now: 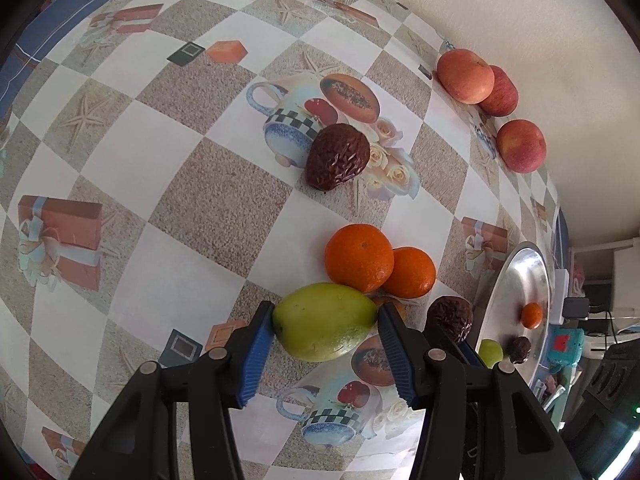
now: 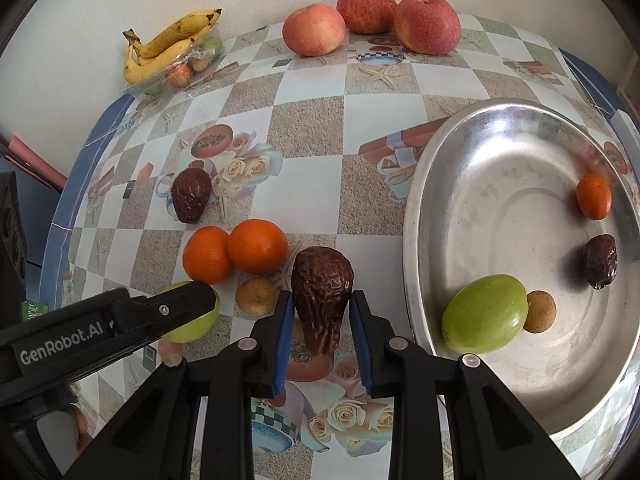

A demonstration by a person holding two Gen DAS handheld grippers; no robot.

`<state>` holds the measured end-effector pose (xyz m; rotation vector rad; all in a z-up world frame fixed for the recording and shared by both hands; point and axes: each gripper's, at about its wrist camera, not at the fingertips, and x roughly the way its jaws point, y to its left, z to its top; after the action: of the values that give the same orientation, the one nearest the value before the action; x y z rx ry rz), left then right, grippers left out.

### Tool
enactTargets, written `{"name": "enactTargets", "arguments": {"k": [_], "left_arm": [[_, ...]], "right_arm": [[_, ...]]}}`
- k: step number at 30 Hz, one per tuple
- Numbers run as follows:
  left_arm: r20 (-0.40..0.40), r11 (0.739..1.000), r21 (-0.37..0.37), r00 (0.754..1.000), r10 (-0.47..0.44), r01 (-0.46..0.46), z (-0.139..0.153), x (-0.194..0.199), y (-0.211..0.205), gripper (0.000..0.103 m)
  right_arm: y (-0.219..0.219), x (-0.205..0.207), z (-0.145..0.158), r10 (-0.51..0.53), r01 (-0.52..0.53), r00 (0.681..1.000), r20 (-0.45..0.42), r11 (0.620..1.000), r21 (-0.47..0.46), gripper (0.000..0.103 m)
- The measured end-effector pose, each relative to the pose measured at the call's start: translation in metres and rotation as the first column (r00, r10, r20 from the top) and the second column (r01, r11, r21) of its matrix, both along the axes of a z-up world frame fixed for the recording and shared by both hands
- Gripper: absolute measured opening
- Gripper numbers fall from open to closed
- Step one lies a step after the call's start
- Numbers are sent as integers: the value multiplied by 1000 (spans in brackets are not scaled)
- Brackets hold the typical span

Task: Organize fruits
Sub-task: 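Lift the held pear and date off the table with both grippers, then carry the green pear and dark date over the steel bowl with both grippers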

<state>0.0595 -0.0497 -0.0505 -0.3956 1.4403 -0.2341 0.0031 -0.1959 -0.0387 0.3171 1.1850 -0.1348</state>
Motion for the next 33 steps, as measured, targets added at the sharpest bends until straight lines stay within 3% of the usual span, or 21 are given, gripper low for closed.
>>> {"name": "enactTargets", "arguments": {"k": [9,16,18,19,23,33], "left_arm": [[83,999,-37,997,-2,5,28,-2,0,56],[101,998,-60,995,-20,26,35,-4,-6,55],[107,997,-63,994,-28,35,37,-5,-8,51],[115,997,-65,993,-33,40,39,-4,-11,43],[139,995,-73,988,-61,72,43,-5,-20,41],[109,995,21,989,-102,101,31,-9,-17,44]], "right_arm": [[-1,-6,25,-12,12,998,58,1000,0,29],[-11,-11,31,-48,47,997,66,999,10,29],[-16,-13,33,-63,62,995,71,998,18,29],[-20,-15,34,-73,72,995,74,997,21,29],[-34,-21,39,-115,113,990,81,993,26,29],[-55,-31,39,-178,175,981,73,983,51,29]]}}
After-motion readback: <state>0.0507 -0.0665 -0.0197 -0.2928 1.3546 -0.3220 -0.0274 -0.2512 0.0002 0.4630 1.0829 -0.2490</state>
